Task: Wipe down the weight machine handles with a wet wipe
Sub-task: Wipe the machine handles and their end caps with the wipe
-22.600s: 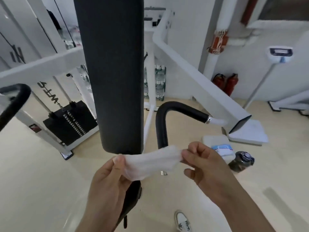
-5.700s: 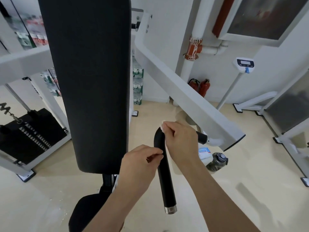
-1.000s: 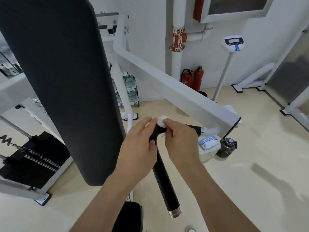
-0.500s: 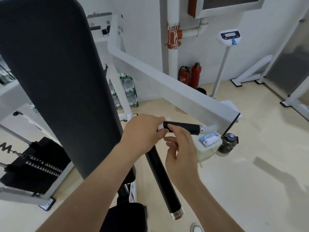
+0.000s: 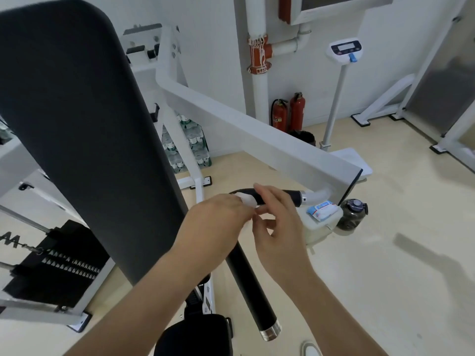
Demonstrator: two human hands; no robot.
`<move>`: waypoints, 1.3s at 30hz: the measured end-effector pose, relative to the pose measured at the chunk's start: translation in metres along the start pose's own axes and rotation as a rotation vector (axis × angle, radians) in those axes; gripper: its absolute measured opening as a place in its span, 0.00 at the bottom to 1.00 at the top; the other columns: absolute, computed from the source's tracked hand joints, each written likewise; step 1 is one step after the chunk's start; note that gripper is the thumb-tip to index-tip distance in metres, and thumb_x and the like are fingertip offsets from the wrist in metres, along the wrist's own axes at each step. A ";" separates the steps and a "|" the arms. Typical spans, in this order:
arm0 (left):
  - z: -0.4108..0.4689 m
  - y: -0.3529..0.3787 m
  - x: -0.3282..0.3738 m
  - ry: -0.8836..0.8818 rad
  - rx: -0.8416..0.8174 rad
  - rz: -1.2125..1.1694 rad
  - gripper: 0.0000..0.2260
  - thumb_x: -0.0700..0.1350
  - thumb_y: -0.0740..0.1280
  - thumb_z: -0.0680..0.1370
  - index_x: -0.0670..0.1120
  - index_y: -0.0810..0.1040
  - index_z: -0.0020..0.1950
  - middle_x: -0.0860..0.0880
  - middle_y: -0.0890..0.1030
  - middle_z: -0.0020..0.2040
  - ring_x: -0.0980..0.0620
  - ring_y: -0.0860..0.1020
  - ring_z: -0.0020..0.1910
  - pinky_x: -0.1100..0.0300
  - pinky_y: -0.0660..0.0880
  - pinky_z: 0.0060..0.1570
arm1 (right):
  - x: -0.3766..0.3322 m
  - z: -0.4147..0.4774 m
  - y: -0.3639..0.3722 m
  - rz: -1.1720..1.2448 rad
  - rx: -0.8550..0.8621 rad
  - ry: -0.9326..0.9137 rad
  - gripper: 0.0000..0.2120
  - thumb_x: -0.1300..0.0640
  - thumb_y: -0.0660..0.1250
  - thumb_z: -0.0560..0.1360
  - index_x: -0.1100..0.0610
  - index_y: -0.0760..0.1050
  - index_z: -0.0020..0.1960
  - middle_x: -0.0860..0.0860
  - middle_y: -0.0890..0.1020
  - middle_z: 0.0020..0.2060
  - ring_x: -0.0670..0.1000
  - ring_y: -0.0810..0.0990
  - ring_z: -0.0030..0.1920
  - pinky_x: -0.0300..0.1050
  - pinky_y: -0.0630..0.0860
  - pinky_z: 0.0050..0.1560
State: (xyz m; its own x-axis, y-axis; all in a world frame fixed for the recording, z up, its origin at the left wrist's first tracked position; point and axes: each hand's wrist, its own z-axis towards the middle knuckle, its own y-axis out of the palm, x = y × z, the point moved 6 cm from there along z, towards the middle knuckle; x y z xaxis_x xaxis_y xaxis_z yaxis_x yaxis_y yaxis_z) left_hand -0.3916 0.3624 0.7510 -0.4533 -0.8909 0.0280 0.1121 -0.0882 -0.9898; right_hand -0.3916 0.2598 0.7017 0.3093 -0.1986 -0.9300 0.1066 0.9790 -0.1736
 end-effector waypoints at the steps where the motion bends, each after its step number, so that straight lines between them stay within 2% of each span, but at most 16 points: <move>1: 0.002 -0.007 -0.003 -0.049 0.002 -0.128 0.08 0.43 0.65 0.77 0.55 0.80 0.51 0.55 0.81 0.42 0.54 0.79 0.44 0.56 0.77 0.42 | -0.003 0.001 -0.001 0.015 -0.023 -0.002 0.23 0.65 0.59 0.71 0.52 0.76 0.63 0.46 0.77 0.56 0.45 0.79 0.50 0.33 0.75 0.45; 4: 0.008 -0.024 -0.019 -0.230 0.040 -0.466 0.05 0.48 0.66 0.77 0.58 0.79 0.49 0.55 0.82 0.40 0.57 0.78 0.39 0.60 0.76 0.41 | -0.001 0.003 -0.005 0.136 -0.064 0.110 0.15 0.63 0.64 0.75 0.46 0.80 0.53 0.44 0.84 0.41 0.46 0.81 0.43 0.39 0.76 0.45; 8: 0.022 -0.015 -0.032 -0.352 0.100 -0.504 0.07 0.46 0.71 0.74 0.55 0.74 0.43 0.56 0.79 0.39 0.59 0.75 0.36 0.62 0.75 0.37 | 0.011 0.003 0.001 0.113 0.023 0.215 0.14 0.63 0.65 0.75 0.44 0.78 0.48 0.44 0.83 0.33 0.45 0.80 0.35 0.45 0.76 0.40; 11: 0.033 -0.010 -0.028 -0.286 0.122 -0.387 0.04 0.44 0.70 0.73 0.50 0.77 0.41 0.54 0.77 0.38 0.56 0.74 0.37 0.60 0.73 0.39 | 0.007 -0.002 0.008 0.031 0.018 0.170 0.13 0.57 0.62 0.77 0.38 0.76 0.49 0.47 0.82 0.34 0.49 0.79 0.35 0.50 0.77 0.40; 13: 0.037 -0.012 -0.024 -0.148 0.176 -0.282 0.02 0.44 0.70 0.73 0.47 0.82 0.40 0.52 0.78 0.39 0.52 0.76 0.38 0.56 0.75 0.40 | 0.007 -0.003 0.007 -0.013 0.025 0.147 0.10 0.54 0.60 0.79 0.42 0.78 0.52 0.49 0.80 0.32 0.49 0.77 0.33 0.49 0.75 0.37; 15: 0.032 -0.012 -0.021 -0.053 0.236 -0.178 0.06 0.45 0.69 0.72 0.45 0.84 0.39 0.50 0.78 0.38 0.50 0.77 0.37 0.55 0.76 0.36 | 0.007 -0.002 0.007 -0.057 0.020 0.136 0.09 0.51 0.61 0.79 0.47 0.80 0.49 0.49 0.77 0.29 0.46 0.72 0.29 0.45 0.71 0.33; 18: 0.023 -0.005 -0.026 -0.113 0.226 -0.159 0.07 0.43 0.67 0.77 0.46 0.84 0.50 0.49 0.79 0.42 0.49 0.78 0.41 0.55 0.77 0.40 | 0.004 0.005 0.008 -0.107 0.040 0.098 0.06 0.53 0.64 0.78 0.50 0.79 0.46 0.47 0.80 0.32 0.45 0.75 0.30 0.46 0.74 0.35; 20: 0.018 -0.002 -0.028 -0.203 0.187 -0.169 0.12 0.42 0.64 0.79 0.48 0.79 0.61 0.49 0.81 0.50 0.48 0.78 0.50 0.56 0.75 0.47 | -0.001 0.011 0.010 -0.149 0.089 0.056 0.07 0.57 0.67 0.75 0.50 0.79 0.52 0.44 0.81 0.41 0.45 0.78 0.34 0.44 0.76 0.39; 22: 0.014 -0.003 -0.029 -0.282 0.187 -0.237 0.14 0.42 0.62 0.80 0.50 0.75 0.65 0.52 0.81 0.54 0.51 0.77 0.54 0.57 0.74 0.52 | -0.006 0.013 0.015 -0.214 0.111 -0.060 0.13 0.58 0.64 0.74 0.54 0.79 0.58 0.48 0.79 0.50 0.46 0.78 0.39 0.43 0.78 0.41; 25: 0.003 -0.004 -0.032 -0.383 0.204 -0.396 0.10 0.42 0.63 0.79 0.52 0.72 0.60 0.57 0.80 0.52 0.57 0.79 0.51 0.58 0.76 0.50 | -0.015 0.013 0.026 -0.347 0.066 -0.203 0.18 0.56 0.56 0.74 0.57 0.81 0.57 0.51 0.80 0.51 0.48 0.79 0.44 0.40 0.77 0.39; 28: -0.003 -0.001 -0.032 -0.441 0.202 -0.388 0.07 0.44 0.63 0.79 0.53 0.73 0.55 0.57 0.80 0.46 0.57 0.78 0.43 0.57 0.76 0.44 | -0.024 0.019 0.027 -0.452 0.069 -0.301 0.17 0.58 0.56 0.73 0.60 0.83 0.50 0.53 0.83 0.46 0.54 0.81 0.42 0.44 0.79 0.38; 30: -0.003 0.001 -0.025 -0.436 0.200 -0.330 0.09 0.44 0.62 0.79 0.54 0.75 0.57 0.55 0.81 0.47 0.56 0.77 0.44 0.56 0.76 0.45 | -0.016 0.026 0.014 -0.555 0.158 -0.300 0.14 0.64 0.58 0.68 0.59 0.83 0.44 0.52 0.85 0.43 0.56 0.81 0.37 0.43 0.78 0.38; 32: -0.004 0.002 -0.021 -0.446 0.194 -0.284 0.12 0.44 0.61 0.79 0.53 0.76 0.61 0.54 0.81 0.50 0.54 0.77 0.48 0.57 0.75 0.48 | -0.007 0.028 0.000 -0.639 0.239 -0.246 0.14 0.67 0.61 0.65 0.60 0.83 0.44 0.53 0.85 0.43 0.58 0.81 0.36 0.43 0.77 0.39; 34: -0.004 0.002 -0.024 -0.452 0.195 -0.281 0.12 0.44 0.61 0.79 0.53 0.77 0.61 0.55 0.82 0.50 0.55 0.77 0.48 0.58 0.74 0.49 | -0.014 0.025 0.006 -0.654 0.250 -0.284 0.13 0.67 0.60 0.67 0.61 0.83 0.43 0.54 0.85 0.42 0.57 0.81 0.36 0.43 0.76 0.39; 37: 0.001 -0.002 -0.029 -0.430 0.177 -0.273 0.10 0.45 0.63 0.78 0.54 0.78 0.58 0.55 0.83 0.49 0.55 0.78 0.48 0.58 0.74 0.49 | -0.033 0.022 0.031 -0.712 0.145 -0.425 0.07 0.66 0.70 0.65 0.61 0.83 0.42 0.53 0.85 0.40 0.52 0.81 0.40 0.42 0.75 0.44; 39: 0.003 -0.006 -0.028 -0.422 0.172 -0.230 0.09 0.46 0.63 0.78 0.53 0.79 0.56 0.56 0.82 0.47 0.56 0.76 0.48 0.62 0.71 0.46 | -0.024 0.024 0.020 -0.736 0.158 -0.436 0.10 0.64 0.64 0.69 0.60 0.83 0.43 0.52 0.86 0.42 0.50 0.77 0.42 0.42 0.74 0.45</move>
State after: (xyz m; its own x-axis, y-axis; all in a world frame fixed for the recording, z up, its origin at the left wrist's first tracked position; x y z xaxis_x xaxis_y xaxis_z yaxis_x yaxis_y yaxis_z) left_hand -0.3774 0.3865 0.7566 -0.0911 -0.9389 0.3319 0.2112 -0.3440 -0.9149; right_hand -0.3738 0.2831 0.7280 0.4412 -0.8099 -0.3866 0.5414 0.5838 -0.6051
